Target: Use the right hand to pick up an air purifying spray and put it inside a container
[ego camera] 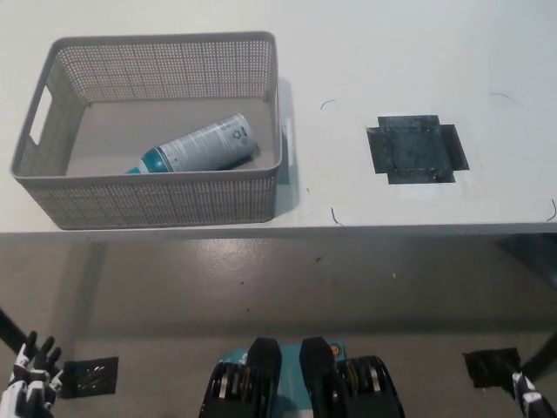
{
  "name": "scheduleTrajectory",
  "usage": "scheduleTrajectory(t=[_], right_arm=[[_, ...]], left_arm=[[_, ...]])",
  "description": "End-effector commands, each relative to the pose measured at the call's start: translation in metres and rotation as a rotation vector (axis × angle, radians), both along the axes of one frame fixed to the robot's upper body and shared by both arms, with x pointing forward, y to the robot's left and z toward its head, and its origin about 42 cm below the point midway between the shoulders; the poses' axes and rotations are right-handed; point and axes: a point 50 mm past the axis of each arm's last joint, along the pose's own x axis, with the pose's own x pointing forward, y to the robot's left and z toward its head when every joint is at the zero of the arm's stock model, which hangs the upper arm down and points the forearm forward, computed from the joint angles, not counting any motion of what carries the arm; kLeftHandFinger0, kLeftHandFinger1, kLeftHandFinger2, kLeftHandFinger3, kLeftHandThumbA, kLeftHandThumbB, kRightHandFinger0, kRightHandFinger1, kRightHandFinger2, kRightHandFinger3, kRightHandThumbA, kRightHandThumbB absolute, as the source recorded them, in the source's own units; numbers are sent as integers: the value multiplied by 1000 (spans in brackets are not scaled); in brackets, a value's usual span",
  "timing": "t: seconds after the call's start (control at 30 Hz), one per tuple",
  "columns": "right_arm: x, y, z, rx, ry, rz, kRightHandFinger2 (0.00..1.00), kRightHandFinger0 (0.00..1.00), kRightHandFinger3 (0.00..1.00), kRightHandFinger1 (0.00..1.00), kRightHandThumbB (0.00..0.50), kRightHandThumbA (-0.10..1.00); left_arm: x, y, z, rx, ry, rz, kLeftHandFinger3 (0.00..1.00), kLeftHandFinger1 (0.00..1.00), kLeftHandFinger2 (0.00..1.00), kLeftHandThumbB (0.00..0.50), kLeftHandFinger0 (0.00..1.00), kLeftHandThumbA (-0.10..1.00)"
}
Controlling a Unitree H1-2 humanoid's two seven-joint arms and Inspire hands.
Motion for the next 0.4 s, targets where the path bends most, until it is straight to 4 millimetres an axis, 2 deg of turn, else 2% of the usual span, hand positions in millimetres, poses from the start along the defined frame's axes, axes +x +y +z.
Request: scheduleTrajectory(t=[0.0, 0.1, 0.17, 0.23, 0.37], right_arm=[[13, -1, 16, 48, -128, 34, 1000, 1000, 1000, 1000, 418, 1000], [14, -3, 18, 45, -131, 32, 1000, 1000, 1000, 1000, 405, 1000], [14, -3, 18, 43, -127, 31, 1000, 1000, 1000, 1000, 419, 1000], [14, -3, 16, 65, -130, 32, 1000, 1000, 1000, 1000, 363, 1000], [14, -3, 17, 63, -130, 29, 1000, 1000, 1000, 1000, 361, 1000]], left_arm=[[-3, 10, 14, 194, -113, -15, 1000, 1000, 1000, 500, 899, 723], [-2, 10, 11, 201, -110, -20, 1000, 1000, 1000, 500, 901, 688], [-4, 9, 8, 206, -109, -18, 1000, 1000, 1000, 500, 898, 685], [-4, 8, 7, 211, -111, -26, 1000, 1000, 1000, 500, 896, 664], [-4, 7, 6, 211, -109, -36, 1000, 1000, 1000, 500, 895, 688]])
